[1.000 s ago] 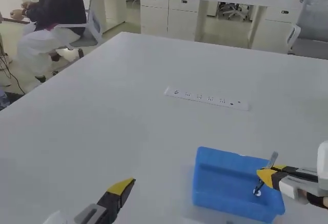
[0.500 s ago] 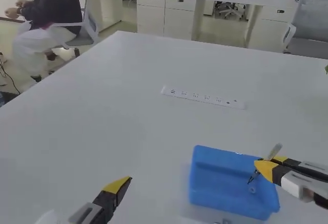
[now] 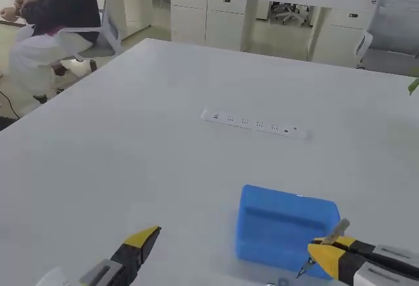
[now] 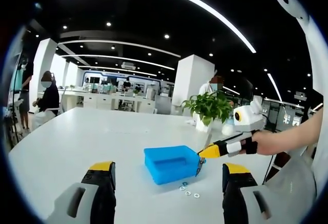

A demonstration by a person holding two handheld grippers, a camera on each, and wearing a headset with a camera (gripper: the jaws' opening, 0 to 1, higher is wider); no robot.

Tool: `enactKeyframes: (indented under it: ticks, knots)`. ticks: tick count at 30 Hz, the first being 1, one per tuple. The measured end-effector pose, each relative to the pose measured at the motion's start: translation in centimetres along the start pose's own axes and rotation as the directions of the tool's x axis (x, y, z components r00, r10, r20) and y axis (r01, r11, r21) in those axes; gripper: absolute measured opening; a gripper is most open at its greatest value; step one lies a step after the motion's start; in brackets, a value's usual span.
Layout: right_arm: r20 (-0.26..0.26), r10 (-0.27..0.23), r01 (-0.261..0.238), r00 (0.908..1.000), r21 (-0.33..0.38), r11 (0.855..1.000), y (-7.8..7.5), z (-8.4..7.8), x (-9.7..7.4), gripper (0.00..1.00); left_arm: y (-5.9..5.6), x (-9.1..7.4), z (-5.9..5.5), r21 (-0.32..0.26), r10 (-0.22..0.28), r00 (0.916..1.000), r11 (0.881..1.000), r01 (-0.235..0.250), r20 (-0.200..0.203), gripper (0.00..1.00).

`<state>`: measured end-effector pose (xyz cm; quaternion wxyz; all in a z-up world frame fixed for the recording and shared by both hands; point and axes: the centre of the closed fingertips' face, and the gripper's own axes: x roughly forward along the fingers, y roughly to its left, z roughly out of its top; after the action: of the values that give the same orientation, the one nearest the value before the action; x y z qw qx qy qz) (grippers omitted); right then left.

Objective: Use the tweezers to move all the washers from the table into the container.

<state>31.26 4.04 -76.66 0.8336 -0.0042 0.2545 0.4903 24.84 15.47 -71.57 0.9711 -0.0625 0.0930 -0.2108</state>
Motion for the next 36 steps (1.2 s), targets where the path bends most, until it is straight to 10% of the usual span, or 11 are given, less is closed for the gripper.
enactKeyframes:
  ticks: [22, 29, 36]
  knots:
    - [-0.097, 0.043, -0.039, 0.9944, 0.041, 0.998, 1.4, -4.1, 1.5, 0.04, 0.0, 0.1, -0.2, 0.007, 0.0, 0.9999, 1.0, 0.0, -0.013, 0.86]
    - [-0.133, 0.077, -0.09, 0.9882, -0.095, 0.991, 3.1, -4.5, 1.5, 0.04, 0.0, 0.0, -0.2, 0.005, 0.001, 0.9999, 1.0, -0.001, -0.012, 0.86]
    - [-0.175, 0.058, -0.111, 0.9828, -0.306, 0.946, 4.6, -5.2, 1.4, 0.04, -0.1, 0.0, -0.3, 0.01, 0.0, 0.9999, 1.0, 0.0, -0.016, 0.86]
